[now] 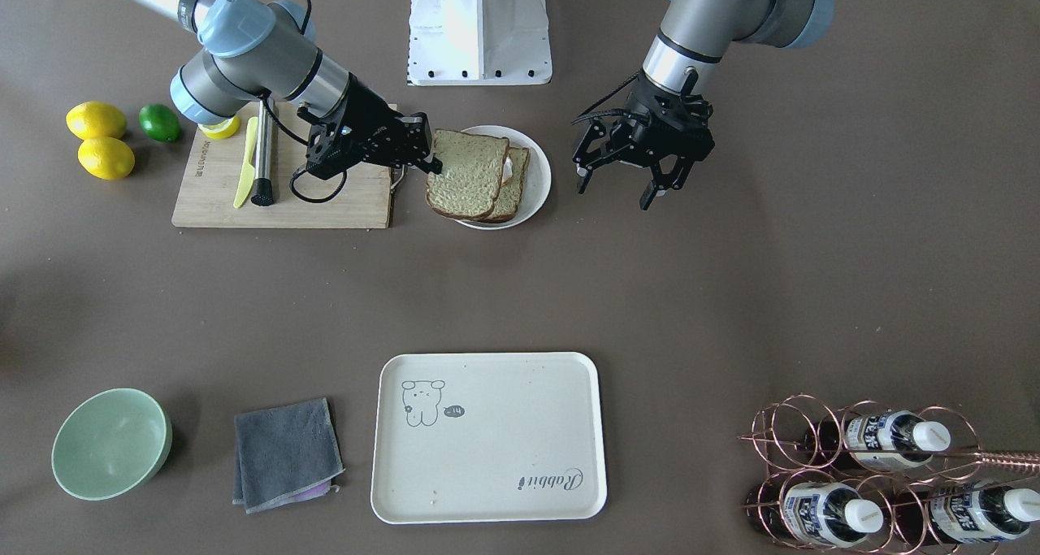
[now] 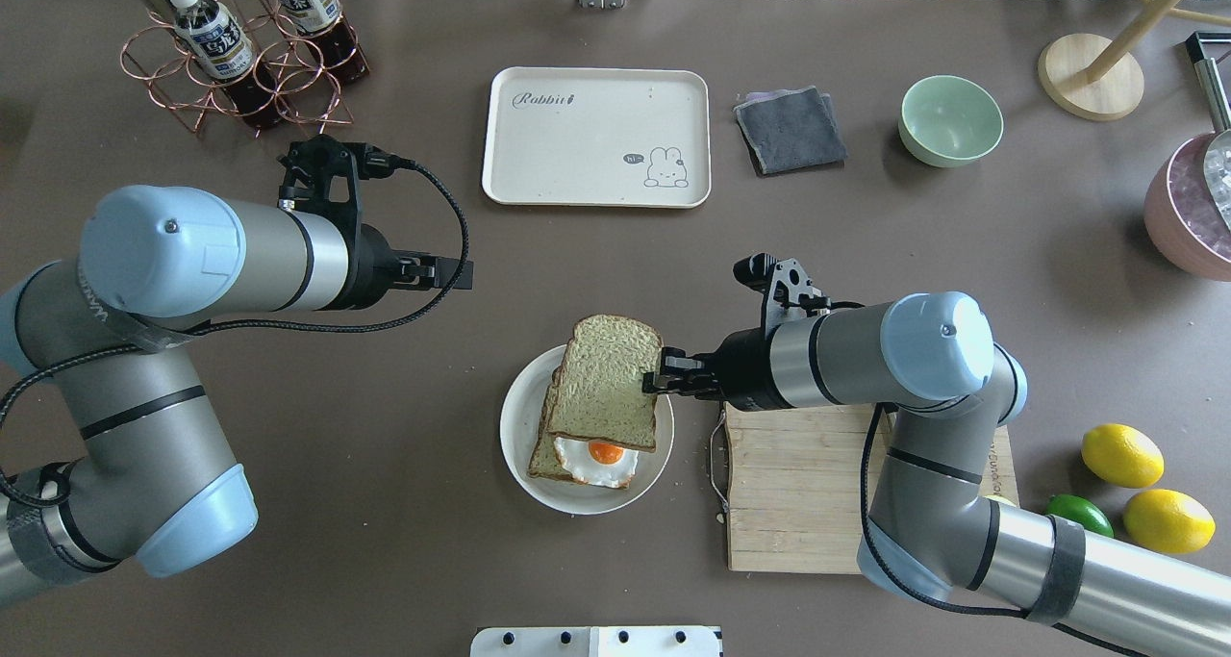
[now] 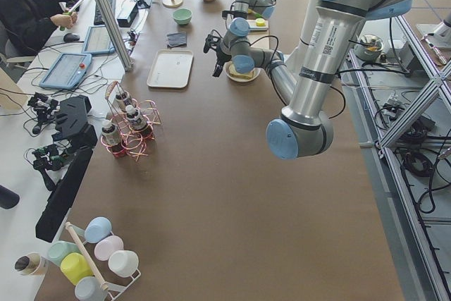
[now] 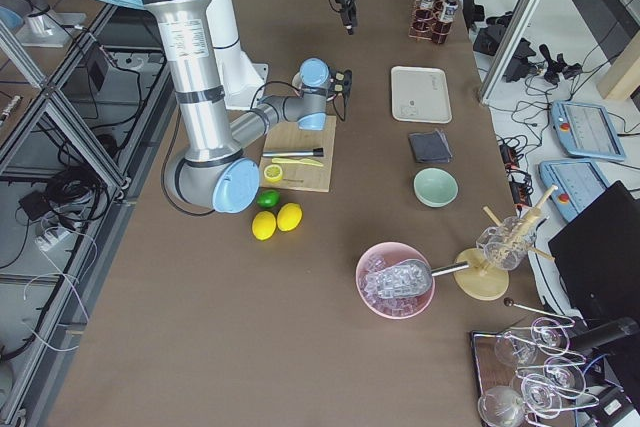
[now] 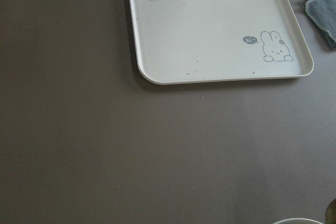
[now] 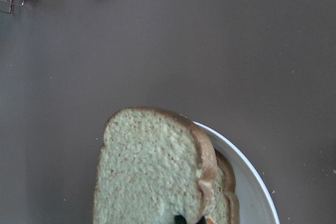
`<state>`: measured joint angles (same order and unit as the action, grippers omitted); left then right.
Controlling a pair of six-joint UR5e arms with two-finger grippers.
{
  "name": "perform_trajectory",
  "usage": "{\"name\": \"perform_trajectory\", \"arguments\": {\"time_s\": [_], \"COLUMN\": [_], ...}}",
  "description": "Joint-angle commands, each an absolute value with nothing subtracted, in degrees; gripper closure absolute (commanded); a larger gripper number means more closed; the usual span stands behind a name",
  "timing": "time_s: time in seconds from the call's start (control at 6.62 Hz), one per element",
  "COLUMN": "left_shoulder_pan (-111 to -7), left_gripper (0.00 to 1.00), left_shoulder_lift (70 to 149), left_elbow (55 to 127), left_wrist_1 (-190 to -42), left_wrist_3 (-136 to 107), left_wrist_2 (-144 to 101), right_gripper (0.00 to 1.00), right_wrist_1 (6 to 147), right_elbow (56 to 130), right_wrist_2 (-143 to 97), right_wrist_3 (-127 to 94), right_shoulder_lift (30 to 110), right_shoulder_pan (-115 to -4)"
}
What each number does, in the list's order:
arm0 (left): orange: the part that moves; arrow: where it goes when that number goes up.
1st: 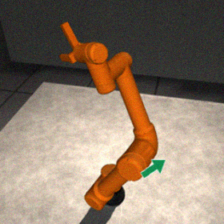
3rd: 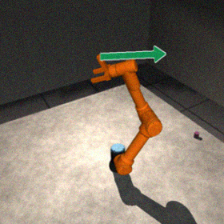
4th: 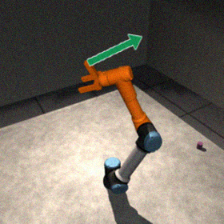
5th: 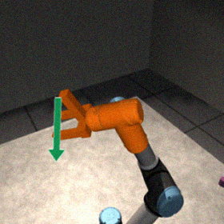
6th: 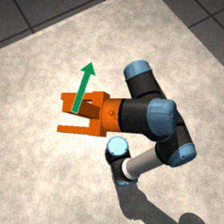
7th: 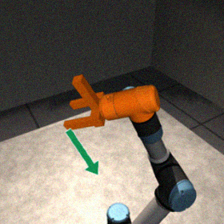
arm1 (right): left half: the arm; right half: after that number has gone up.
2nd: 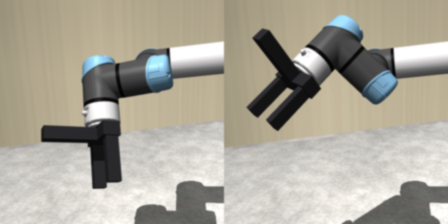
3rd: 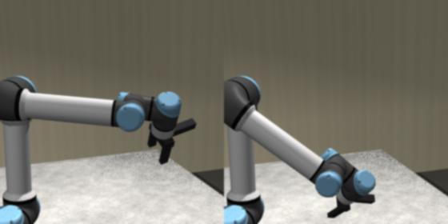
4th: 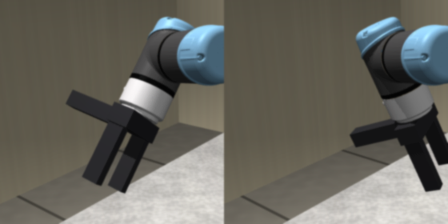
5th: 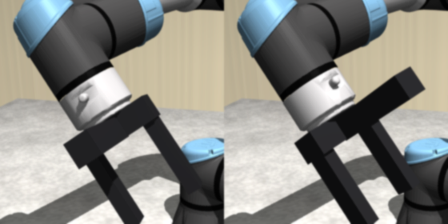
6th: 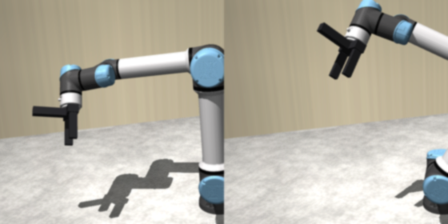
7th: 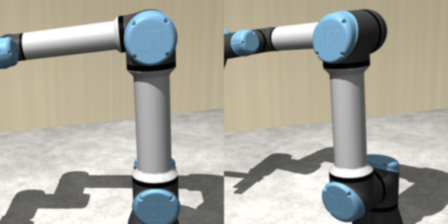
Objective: Make sandwich and place on tray
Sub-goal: 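Lift the bread and lay it onto the egg-topped slice on the plate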
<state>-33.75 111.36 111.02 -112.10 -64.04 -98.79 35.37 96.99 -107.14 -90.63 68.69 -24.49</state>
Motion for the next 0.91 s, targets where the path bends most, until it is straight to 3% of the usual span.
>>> {"name": "perform_trajectory", "arguments": {"time_s": [0.0, 0.45, 0.6, 0.76], "left_shoulder_pan": [-33.75, -33.75, -33.75, -33.75], "left_gripper": [0.03, 0.03, 0.03, 0.03], "left_shoulder_lift": [111.36, 111.36, 111.53, 111.53], "left_elbow": [110.92, 110.66, 110.65, 110.57], "left_wrist_1": [-112.15, -112.24, -112.24, -112.24], "left_wrist_3": [-64.07, -64.07, -64.07, -64.07], "left_wrist_2": [-98.79, -98.79, -98.79, -98.79], "right_gripper": [1.0, 1.0, 0.66, 0.01], "right_wrist_1": [37.35, 37.35, 37.27, 37.27], "right_elbow": [96.25, 94.83, 95.01, 95.71], "right_wrist_2": [-102.49, -100.28, -100.28, -99.24], "right_wrist_3": [-90.18, -89.91, -89.91, -90.0], "right_shoulder_lift": [67.77, 67.94, 67.94, 68.03], "right_shoulder_pan": [-20.23, -18.81, -19.07, -19.33]}}
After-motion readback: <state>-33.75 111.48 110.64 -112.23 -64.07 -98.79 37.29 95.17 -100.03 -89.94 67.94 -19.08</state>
